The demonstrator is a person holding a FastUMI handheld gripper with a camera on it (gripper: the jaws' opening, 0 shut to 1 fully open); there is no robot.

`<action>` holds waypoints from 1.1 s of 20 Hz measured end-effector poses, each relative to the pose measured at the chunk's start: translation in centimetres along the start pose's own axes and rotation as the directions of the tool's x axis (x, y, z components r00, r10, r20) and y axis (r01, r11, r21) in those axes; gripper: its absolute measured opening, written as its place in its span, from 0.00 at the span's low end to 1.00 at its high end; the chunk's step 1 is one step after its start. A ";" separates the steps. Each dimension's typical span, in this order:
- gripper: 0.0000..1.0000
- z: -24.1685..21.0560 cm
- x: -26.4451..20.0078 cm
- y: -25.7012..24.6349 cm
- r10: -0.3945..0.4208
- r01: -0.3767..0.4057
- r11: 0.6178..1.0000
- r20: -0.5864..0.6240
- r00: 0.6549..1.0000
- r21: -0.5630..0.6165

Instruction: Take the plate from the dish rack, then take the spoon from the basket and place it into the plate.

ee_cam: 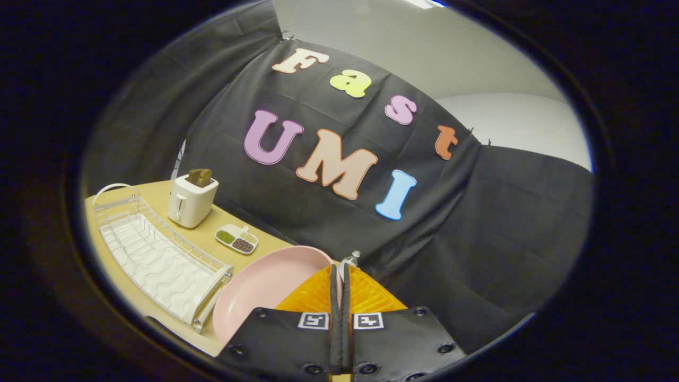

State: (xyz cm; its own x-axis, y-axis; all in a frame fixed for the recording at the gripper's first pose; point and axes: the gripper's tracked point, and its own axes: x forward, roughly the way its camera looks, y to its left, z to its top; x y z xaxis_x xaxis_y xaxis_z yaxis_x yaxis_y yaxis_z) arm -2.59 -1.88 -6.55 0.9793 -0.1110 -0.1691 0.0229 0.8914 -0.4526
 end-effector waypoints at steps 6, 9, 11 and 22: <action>0.03 -7.3 -0.9 0.1 0.097 -0.089 0.992 -0.099 0.990 0.086; 0.03 -11.1 -1.0 0.2 0.142 -0.117 0.980 -0.153 0.978 0.162; 0.03 -13.5 -0.7 0.4 0.170 -0.128 0.967 -0.184 0.968 0.221; 0.05 -23.9 1.2 1.3 0.275 -0.125 0.895 -0.308 0.911 0.428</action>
State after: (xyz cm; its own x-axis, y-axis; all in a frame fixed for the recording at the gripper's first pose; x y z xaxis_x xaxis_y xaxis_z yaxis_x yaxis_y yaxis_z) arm -6.16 -11.37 -28.25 0.8364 0.0085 -0.5480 -0.0161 0.9998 -0.0091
